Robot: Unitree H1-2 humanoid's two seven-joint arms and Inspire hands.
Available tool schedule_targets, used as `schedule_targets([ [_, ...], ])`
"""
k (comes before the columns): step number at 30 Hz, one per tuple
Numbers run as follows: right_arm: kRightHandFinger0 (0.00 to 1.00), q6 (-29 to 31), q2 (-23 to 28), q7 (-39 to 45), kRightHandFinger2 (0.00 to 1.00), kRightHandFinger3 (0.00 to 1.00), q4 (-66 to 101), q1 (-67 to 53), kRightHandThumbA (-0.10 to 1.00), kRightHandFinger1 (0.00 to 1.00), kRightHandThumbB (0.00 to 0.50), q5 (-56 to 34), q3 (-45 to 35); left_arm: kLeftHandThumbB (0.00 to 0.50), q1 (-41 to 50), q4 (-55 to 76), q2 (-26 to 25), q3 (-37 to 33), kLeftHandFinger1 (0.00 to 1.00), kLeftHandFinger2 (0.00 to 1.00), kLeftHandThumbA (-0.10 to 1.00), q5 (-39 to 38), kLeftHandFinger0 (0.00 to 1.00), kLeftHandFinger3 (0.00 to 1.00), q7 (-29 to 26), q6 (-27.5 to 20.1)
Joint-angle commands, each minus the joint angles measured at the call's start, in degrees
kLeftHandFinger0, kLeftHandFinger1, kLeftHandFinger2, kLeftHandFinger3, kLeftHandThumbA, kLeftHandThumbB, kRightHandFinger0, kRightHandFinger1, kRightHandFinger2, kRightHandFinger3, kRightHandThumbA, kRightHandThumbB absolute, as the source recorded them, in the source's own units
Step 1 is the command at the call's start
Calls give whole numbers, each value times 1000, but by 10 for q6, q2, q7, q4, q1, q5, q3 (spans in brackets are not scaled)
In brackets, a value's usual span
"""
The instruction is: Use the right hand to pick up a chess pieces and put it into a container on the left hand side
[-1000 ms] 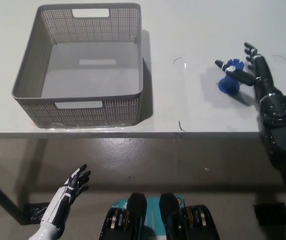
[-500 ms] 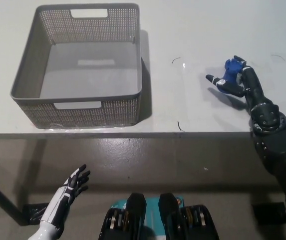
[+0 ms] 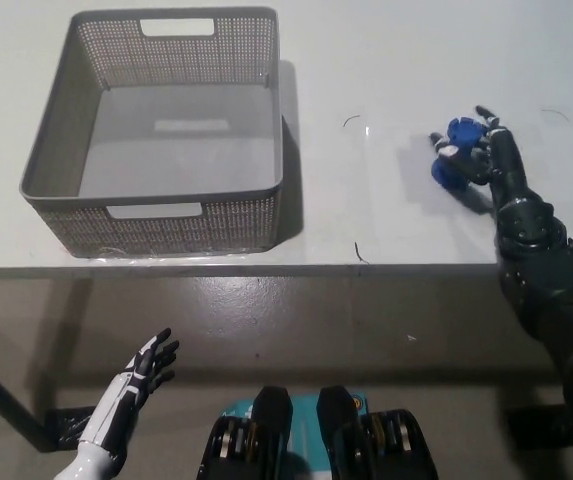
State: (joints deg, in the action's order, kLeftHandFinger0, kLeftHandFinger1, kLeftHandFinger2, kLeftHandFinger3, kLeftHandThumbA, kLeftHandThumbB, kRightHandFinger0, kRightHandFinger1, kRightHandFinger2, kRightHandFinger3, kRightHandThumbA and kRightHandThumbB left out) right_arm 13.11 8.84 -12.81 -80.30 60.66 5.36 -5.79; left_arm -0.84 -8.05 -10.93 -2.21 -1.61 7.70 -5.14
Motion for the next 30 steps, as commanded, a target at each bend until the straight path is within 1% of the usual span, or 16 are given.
schedule_targets([
  [1,42,0,-12,-70,269,194,-5,56,315,162,319,-45,-33,303,-7,14,-7,6,1000,1000,1000,-5,1000,1000,8,-21],
  [2,2,8,-11,-85,306,175,-7,61,41,129,249,-41,-34,304,-8,14,-7,6,1000,1000,1000,-5,1000,1000,9,-19],
  [3,0,7,-9,-86,449,313,-7,68,-88,162,192,-42,-38,309,-10,15,-8,6,1000,1000,1000,-6,1000,1000,9,-17],
  [5,0,10,-8,-84,569,425,-7,76,-100,230,164,-46,-41,316,-14,15,-9,6,1000,1000,1000,-6,1000,1000,11,-13],
  [7,0,18,-8,-79,570,426,-7,81,-100,227,168,-54,-48,329,-18,14,-11,6,1000,1000,1000,-6,1000,1000,11,-13],
  [9,0,26,-9,-78,566,445,-5,83,-100,226,173,-63,-54,313,-19,14,-11,5,1000,1000,1000,-4,1000,1000,11,-16],
  [10,0,29,-10,-76,548,450,-4,82,-100,214,166,-67,-59,301,-19,14,-11,5,1000,1000,1000,-2,1000,1000,9,-17],
  [11,0,32,-11,-75,528,447,-3,81,-100,198,163,-70,-61,303,-18,13,-11,6,1000,1000,1000,-2,1000,1000,8,-18],
  [16,3,38,-13,-76,545,480,-2,83,-100,224,158,-73,-63,295,-18,11,-11,8,1000,1000,1000,-5,1000,1000,8,-23],
  [19,0,46,-14,-83,529,482,3,91,-100,207,159,-66,-55,291,-19,7,-10,8,1000,1000,1000,-5,1000,1000,7,-26],
  [21,0,55,-18,-75,568,563,8,100,-100,211,155,-71,-57,283,-17,8,-11,8,1000,1000,1000,-3,1000,1000,6,-25],
  [22,0,58,-19,-73,572,592,11,103,-100,210,144,-69,-53,277,-16,9,-11,8,1000,1000,1000,-3,1000,1000,7,-25],
  [23,0,65,-22,-77,578,606,17,108,-100,212,132,-60,-45,283,-16,9,-11,9,1000,1000,1000,-3,1000,1000,7,-25],
  [26,0,79,-32,-90,568,611,32,121,-100,200,134,-47,-29,276,-14,12,-11,8,1000,1000,1000,-3,1000,1000,7,-21],
  [29,0,87,-44,-87,630,657,52,136,-100,243,143,-44,-18,265,-16,12,-12,8,1000,1000,1000,0,1000,1000,6,-22],
  [30,0,98,-51,-88,628,667,65,142,-100,240,137,-36,-8,263,-16,12,-13,8,1000,1000,1000,-1,1000,1000,8,-22],
])
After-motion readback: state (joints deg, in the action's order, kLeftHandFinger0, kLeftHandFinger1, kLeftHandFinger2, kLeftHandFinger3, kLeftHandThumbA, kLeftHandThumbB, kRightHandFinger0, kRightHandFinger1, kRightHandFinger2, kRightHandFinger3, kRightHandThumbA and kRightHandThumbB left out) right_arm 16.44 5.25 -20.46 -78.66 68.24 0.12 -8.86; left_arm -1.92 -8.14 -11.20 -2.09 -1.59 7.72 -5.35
